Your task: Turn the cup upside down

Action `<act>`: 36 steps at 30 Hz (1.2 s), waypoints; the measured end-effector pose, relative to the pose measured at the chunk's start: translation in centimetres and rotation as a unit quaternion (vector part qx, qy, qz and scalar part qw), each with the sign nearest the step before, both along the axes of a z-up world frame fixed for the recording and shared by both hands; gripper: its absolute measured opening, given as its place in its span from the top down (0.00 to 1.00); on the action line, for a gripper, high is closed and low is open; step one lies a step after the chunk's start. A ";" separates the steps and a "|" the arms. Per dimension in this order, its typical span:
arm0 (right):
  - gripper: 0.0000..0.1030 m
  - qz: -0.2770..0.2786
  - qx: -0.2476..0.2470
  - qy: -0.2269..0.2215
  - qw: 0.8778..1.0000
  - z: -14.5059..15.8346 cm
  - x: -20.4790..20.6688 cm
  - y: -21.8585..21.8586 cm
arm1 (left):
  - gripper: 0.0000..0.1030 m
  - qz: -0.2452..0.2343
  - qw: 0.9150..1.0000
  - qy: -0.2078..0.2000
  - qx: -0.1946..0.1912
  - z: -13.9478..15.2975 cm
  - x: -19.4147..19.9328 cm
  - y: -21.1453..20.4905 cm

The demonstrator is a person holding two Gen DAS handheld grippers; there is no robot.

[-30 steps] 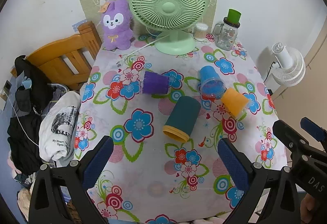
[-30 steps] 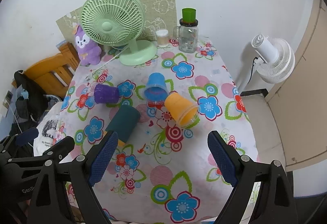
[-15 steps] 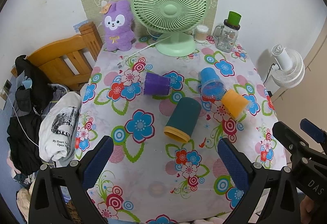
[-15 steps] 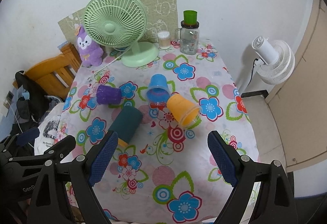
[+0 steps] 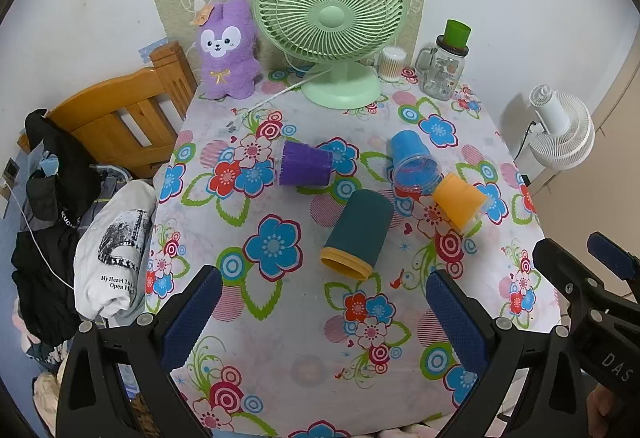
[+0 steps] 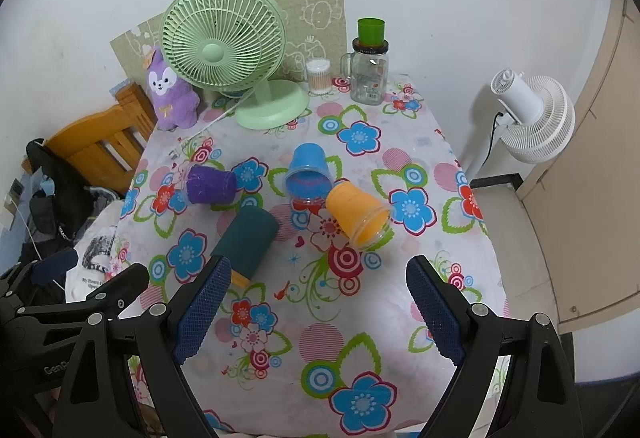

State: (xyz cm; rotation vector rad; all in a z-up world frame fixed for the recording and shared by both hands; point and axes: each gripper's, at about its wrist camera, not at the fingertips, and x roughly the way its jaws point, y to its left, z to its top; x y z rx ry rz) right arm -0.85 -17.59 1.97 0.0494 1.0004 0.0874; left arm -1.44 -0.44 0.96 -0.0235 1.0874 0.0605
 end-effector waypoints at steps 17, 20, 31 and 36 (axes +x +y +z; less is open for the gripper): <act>0.12 0.007 -0.013 0.011 1.000 -0.5 1.7 1.2 | 0.00 0.001 1.000 0.010 -0.004 -0.8 1.9 1.1; 0.12 0.012 -0.017 0.013 1.000 -0.7 2.6 1.5 | 0.00 0.003 1.000 0.013 -0.004 -1.1 2.6 1.5; 0.08 0.036 -0.029 0.015 0.999 -2.8 7.0 3.1 | 0.00 0.014 0.999 0.036 -0.006 -3.1 6.8 3.2; 0.07 0.044 -0.029 0.021 0.998 -4.1 9.4 3.8 | 0.00 0.018 0.999 0.046 -0.004 -4.7 9.0 4.0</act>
